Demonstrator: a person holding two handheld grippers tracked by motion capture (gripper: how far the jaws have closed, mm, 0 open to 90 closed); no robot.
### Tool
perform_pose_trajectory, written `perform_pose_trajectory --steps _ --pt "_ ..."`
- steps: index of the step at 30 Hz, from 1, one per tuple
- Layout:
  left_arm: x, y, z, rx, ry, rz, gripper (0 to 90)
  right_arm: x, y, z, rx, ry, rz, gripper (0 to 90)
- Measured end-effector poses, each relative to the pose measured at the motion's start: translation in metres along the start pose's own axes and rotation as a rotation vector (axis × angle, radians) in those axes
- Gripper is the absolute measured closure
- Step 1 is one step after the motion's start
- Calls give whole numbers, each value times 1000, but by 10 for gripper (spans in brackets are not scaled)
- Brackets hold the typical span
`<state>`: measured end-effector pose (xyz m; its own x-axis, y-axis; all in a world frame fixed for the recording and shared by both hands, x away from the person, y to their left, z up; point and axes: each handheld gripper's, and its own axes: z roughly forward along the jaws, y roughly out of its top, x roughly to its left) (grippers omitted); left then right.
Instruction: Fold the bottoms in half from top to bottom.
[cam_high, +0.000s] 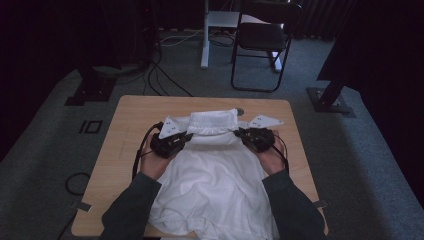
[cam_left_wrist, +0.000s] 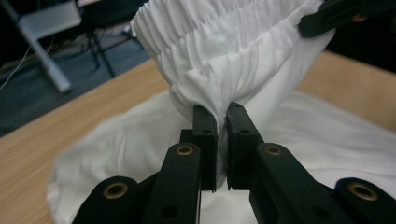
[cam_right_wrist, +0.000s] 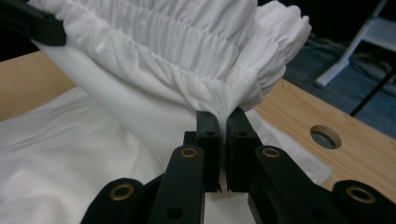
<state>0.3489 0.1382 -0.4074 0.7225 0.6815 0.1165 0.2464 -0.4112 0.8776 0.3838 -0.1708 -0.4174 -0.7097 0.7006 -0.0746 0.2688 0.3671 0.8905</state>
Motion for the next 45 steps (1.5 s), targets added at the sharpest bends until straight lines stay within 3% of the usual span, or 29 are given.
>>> perform_pose_trajectory --steps 2,5,7,9,11,12,14,16,18,20,23,25,26,28,30,33,37,39,42,45 --pt "-10 -6 -9 1 -16 11 848 11 -5 -15 -8 17 -20 860" --pt "-25 -31 -9 40 -47 -10 847 27 -25 -23 28 48 -20 860" --pt "-32 -52 -1 102 -54 1 843 35 -46 -18 84 66 -16 859" --pt "-34 -79 14 168 -95 -60 841 42 -71 -7 145 99 10 858" --pt "-35 -98 25 234 -113 -84 829 46 -90 2 197 122 45 857" --pt "-36 -110 34 289 -127 -101 807 48 -98 7 220 132 55 855" --pt "-39 -124 47 349 -101 -90 729 52 -118 19 295 128 81 840" --pt "-40 -124 48 345 -106 -104 683 53 -127 27 325 121 109 798" --pt "-41 -118 44 340 -100 -96 596 51 -127 27 334 114 133 678" --pt "-41 -112 37 306 -100 -102 552 49 -123 24 332 147 142 543" --pt "-34 -101 23 233 -100 -137 538 47 -113 10 292 151 123 453" --pt "-27 -94 18 201 -68 -152 549 43 -106 -1 244 148 136 438" --pt "-23 -90 17 195 -52 -157 589 40 -102 -5 218 133 144 442" --pt "-14 -84 22 199 -23 -181 776 31 -97 -8 187 90 165 667" --pt "-8 -83 29 212 -14 -201 897 23 -94 -7 171 53 190 792" --pt "-1 -85 48 262 -7 -221 899 14 -94 6 200 -13 209 831" --pt "-2 -98 76 338 -34 -239 867 8 -102 35 284 -26 230 808" --pt "-5 -104 84 346 -40 -242 854 7 -107 48 313 0 247 802" --pt "-7 -104 81 332 -42 -241 827 11 -110 54 309 19 239 798" --pt "-12 -103 71 314 -53 -224 778 11 -110 48 283 48 253 779"
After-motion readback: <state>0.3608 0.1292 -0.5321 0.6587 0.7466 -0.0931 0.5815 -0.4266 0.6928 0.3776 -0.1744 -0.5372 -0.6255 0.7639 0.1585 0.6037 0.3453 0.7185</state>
